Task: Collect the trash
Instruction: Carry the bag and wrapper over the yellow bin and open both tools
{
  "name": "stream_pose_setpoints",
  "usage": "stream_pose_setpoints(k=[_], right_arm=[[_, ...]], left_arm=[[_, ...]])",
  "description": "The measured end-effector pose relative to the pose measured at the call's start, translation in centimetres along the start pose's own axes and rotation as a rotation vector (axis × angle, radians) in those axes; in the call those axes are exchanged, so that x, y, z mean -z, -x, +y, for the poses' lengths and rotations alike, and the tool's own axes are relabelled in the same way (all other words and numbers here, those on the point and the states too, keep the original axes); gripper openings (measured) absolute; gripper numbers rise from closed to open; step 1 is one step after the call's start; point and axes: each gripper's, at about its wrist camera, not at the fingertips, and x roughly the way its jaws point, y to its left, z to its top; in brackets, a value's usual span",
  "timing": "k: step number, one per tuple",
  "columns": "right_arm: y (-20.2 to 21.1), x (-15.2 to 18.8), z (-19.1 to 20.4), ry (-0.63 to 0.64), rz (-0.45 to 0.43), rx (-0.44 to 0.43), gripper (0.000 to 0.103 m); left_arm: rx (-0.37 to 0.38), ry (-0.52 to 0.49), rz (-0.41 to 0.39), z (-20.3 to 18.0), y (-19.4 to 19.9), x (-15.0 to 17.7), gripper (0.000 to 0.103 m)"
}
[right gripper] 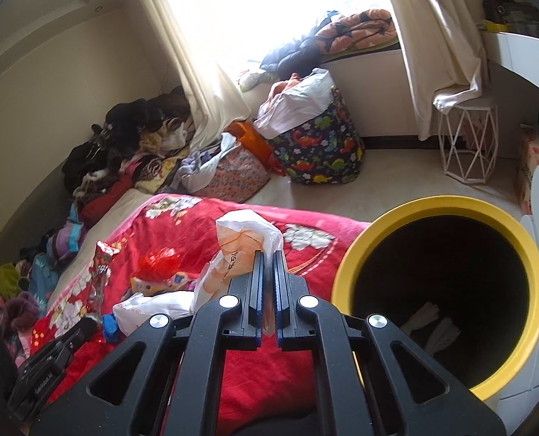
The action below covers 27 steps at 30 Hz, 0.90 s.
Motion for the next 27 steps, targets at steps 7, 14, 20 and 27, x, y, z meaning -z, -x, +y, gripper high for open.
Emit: stream_pose_setpoints(k=[7, 14, 20, 27], right_arm=[[1.0, -0.3, -2.1, -0.03, -0.031, 0.044, 0.005], [1.9, -0.6, -4.8, -0.081, -0.064, 0.088, 0.005], [2.9, -0.8, -7.4, -0.134, -0.085, 0.119, 0.005], [3.7, -0.9, -9.5, -0.178, -0.105, 0.162, 0.005]], left_arm=[[0.035, -0.041, 0.009, -2.3, -0.7, 0.1, 0.002], [0.069, -0.075, 0.019, -4.8, -1.7, 0.1, 0.002], [0.092, -0.095, 0.026, -6.3, -2.3, 0.0, 0.002], [0.121, -0.123, 0.031, -8.3, -2.8, 0.0, 0.002]])
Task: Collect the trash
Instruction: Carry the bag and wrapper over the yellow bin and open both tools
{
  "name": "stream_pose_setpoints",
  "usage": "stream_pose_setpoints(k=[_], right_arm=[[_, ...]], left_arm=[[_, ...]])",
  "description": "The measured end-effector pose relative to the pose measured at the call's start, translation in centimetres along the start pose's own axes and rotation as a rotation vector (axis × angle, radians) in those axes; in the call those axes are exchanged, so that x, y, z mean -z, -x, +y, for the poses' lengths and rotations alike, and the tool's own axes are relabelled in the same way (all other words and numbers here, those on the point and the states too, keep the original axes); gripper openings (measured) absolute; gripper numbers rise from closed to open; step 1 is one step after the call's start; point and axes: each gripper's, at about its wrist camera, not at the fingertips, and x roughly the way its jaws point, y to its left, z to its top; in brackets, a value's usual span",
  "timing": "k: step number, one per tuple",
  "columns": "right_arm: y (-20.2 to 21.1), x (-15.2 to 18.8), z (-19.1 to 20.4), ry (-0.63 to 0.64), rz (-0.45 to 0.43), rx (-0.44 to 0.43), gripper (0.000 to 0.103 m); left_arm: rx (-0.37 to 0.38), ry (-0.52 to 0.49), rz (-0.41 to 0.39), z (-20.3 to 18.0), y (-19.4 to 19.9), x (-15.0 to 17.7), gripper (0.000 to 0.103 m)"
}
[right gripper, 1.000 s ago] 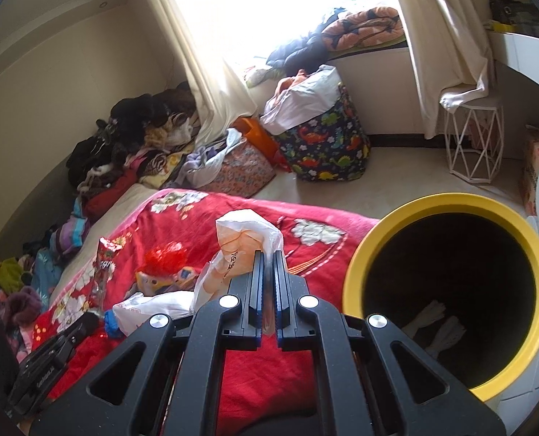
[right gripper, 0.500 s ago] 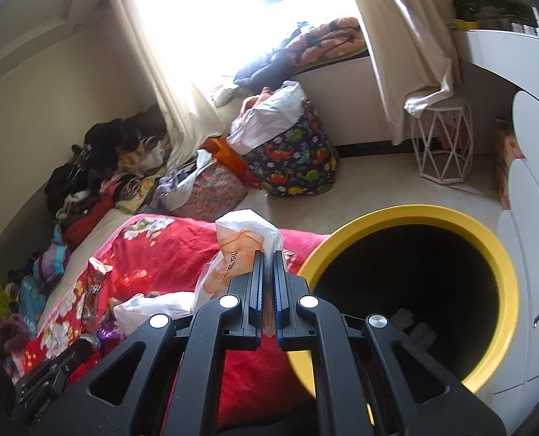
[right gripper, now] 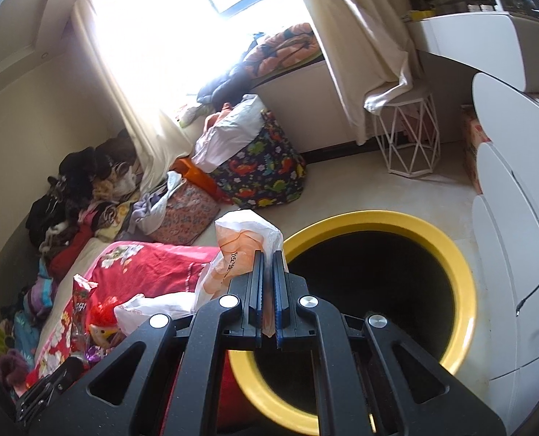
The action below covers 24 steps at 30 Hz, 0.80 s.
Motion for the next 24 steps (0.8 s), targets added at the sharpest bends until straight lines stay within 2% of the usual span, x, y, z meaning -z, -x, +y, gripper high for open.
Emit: stream_pose_setpoints(k=[24], right_arm=[[0.8, -0.2, -5.2, -0.04, -0.06, 0.184, 0.005]], left_arm=[[0.076, -0.075, 0.033, -4.4, -3.7, -0.7, 0.002]])
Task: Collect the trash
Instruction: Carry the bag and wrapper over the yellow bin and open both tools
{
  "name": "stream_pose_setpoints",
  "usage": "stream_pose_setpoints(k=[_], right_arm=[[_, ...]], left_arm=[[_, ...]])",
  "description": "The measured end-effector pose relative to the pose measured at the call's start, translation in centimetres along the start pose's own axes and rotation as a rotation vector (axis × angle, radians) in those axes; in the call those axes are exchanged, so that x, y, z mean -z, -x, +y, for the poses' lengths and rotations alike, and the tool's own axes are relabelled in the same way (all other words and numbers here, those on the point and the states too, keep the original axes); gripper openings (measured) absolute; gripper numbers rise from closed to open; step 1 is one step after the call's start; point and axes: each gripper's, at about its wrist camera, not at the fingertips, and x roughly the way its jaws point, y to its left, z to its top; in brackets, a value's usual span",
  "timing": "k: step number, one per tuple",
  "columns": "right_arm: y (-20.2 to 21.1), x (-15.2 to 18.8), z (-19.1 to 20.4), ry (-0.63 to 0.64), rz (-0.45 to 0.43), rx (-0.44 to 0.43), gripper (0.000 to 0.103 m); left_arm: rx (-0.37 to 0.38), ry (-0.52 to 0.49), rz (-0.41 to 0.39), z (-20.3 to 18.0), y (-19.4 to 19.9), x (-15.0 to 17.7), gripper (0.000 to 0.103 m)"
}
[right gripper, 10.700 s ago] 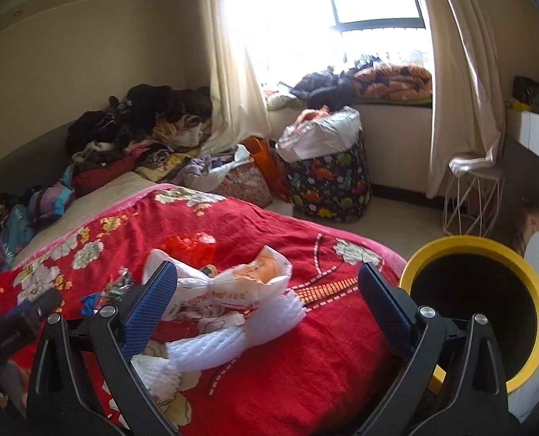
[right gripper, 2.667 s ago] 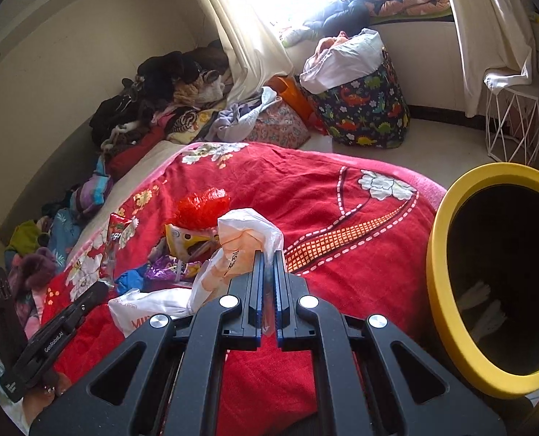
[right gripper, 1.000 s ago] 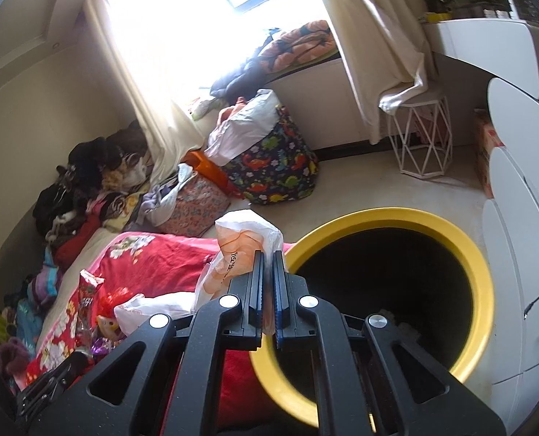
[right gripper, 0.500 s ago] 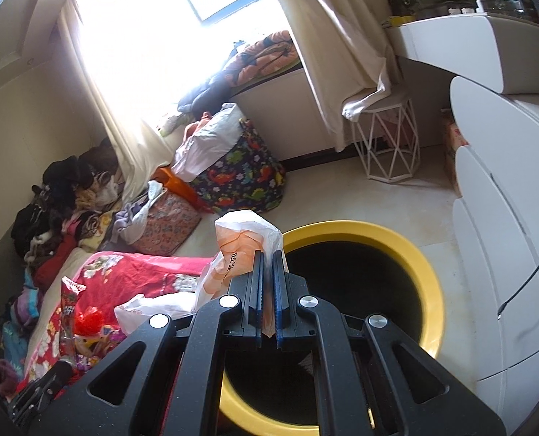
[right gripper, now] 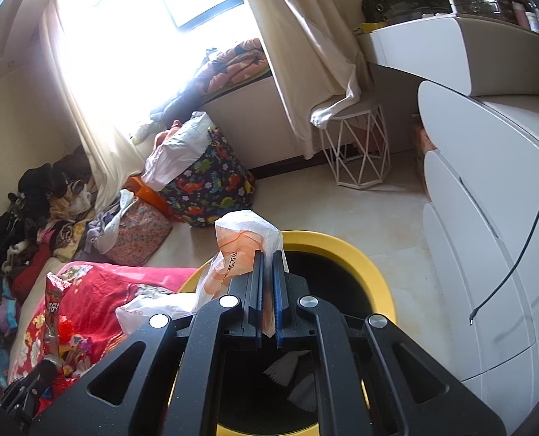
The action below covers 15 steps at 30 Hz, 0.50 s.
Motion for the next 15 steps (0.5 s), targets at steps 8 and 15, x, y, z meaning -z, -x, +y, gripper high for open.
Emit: stream_pose_setpoints(k=[8, 15], right_arm=[[-0.3, 0.1, -1.2, -0.015, -0.002, 0.038, 0.005], [-0.6, 0.2, -2.0, -0.036, 0.003, 0.067, 0.005]], left_arm=[[0.025, -0.019, 0.014, -1.1, -1.4, -0.2, 0.002], [0.05, -0.026, 0.032, -1.7, -2.8, -0.3, 0.002]])
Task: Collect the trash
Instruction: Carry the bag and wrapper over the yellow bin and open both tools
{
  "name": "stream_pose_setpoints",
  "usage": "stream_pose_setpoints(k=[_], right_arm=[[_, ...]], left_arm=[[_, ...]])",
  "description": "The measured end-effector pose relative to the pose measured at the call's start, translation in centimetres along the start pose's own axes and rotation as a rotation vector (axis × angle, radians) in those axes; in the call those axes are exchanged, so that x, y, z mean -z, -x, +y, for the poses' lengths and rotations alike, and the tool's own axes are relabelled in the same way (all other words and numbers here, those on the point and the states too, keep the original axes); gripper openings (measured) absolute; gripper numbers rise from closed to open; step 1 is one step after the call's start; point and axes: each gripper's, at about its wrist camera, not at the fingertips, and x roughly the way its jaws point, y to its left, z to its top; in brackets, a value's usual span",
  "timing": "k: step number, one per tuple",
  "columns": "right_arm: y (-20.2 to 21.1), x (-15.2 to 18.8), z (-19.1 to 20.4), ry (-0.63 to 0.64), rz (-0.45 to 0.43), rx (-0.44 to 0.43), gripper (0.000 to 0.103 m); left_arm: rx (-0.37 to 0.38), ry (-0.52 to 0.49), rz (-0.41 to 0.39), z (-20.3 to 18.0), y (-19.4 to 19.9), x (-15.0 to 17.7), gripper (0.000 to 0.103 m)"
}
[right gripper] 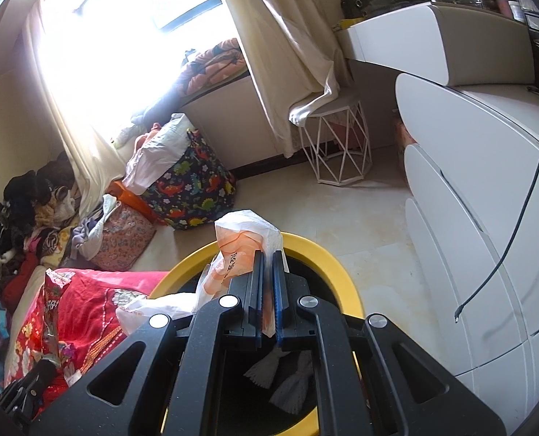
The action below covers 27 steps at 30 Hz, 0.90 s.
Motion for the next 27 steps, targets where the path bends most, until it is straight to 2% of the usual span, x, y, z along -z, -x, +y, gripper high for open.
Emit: stream_pose_setpoints(k=[14, 22, 24, 25, 26, 27], right_arm=[[-0.8, 0.4, -1.2, -0.001, 0.01, 0.064, 0.005], [-1.3, 0.6, -1.4, -0.001, 0.028, 0.06, 0.006], [-1.5, 0.6, -1.5, -0.006, 0.03, 0.05, 0.009], [-1.5, 0.5, -1.5, -0.01, 0.034, 0.044, 0.014], [-1.6, 0.5, -1.5, -0.019, 0.042, 0.041, 0.034], [-1.6, 0.5, -1.7, -0.037, 0.04, 0.045, 0.043]], left_arm=[[0.021, -0.012, 0.043, -0.8, -3.2, -0.3, 0.002], [0.025, -0.017, 0.064, -1.5, -5.0, -0.6, 0.002], [0.033, -0.016, 0.073, -1.5, -5.4, -0.7, 0.002], [0.031, -0.016, 0.075, -1.6, -5.6, -0.7, 0.002], [0.025, -0.014, 0.074, -1.6, -5.7, -0.7, 0.006], [0.027, -0.005, 0.076, -1.5, -5.8, -0.7, 0.026]])
